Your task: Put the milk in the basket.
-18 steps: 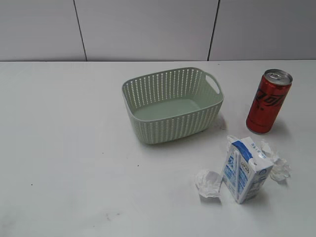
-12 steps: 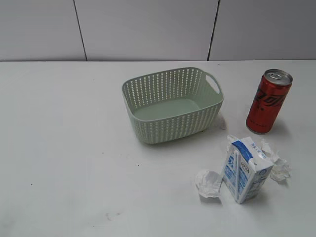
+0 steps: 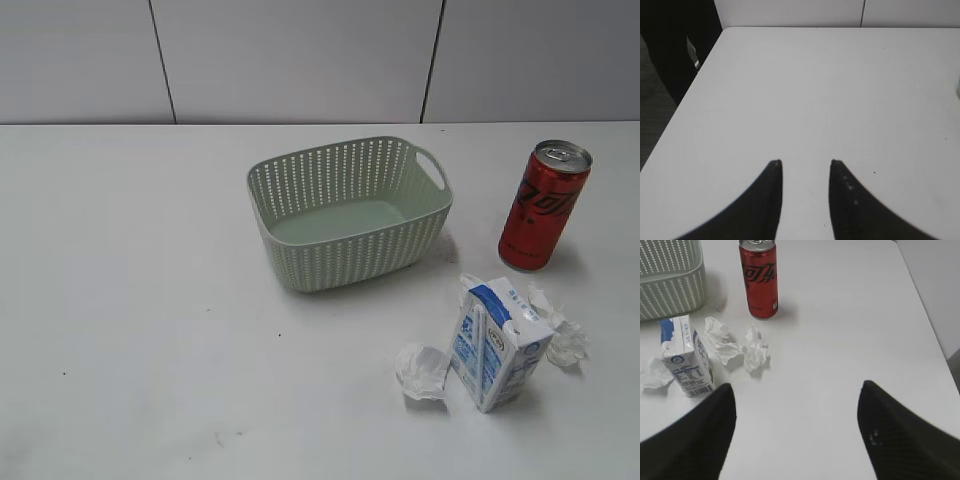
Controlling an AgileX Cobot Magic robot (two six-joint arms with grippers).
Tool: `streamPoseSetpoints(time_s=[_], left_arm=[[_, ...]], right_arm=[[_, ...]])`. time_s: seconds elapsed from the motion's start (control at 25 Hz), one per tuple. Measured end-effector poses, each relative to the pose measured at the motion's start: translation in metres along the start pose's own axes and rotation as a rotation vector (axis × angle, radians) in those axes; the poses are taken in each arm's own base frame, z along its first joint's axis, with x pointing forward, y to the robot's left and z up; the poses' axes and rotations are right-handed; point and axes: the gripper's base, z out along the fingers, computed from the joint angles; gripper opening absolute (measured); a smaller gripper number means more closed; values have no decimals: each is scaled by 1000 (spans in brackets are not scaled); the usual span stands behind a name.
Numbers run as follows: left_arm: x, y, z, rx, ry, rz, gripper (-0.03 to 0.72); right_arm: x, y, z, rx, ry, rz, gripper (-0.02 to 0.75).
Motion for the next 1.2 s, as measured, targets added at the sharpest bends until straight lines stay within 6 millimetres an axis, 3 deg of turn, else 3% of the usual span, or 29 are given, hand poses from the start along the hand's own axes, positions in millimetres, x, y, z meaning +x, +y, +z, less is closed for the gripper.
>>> streamPoseSetpoints(time_s=[0.24, 0.36, 0.56, 0.72, 0.88, 1.04, 1.2], left_arm=[[0, 0, 0, 0, 0, 0, 235], [0, 0, 0, 0, 0, 0, 235], [0, 0, 0, 0, 0, 0, 235], [0, 0, 0, 0, 0, 0, 235], [0, 0, 0, 0, 0, 0, 235], [0, 0, 0, 0, 0, 0, 235], [0, 0, 0, 0, 0, 0, 235]], right_arm=[[-32, 1, 32, -32, 204, 2, 587], [-44, 5, 57, -85, 327, -11, 587], [-50, 16, 109, -196, 523, -3, 587], [-49, 27, 139, -300, 608, 24, 586], [-50, 32, 158, -345, 642, 30, 586], [-63, 33, 166, -359, 622, 4, 586], [-76, 50, 174, -388, 614, -75, 587]])
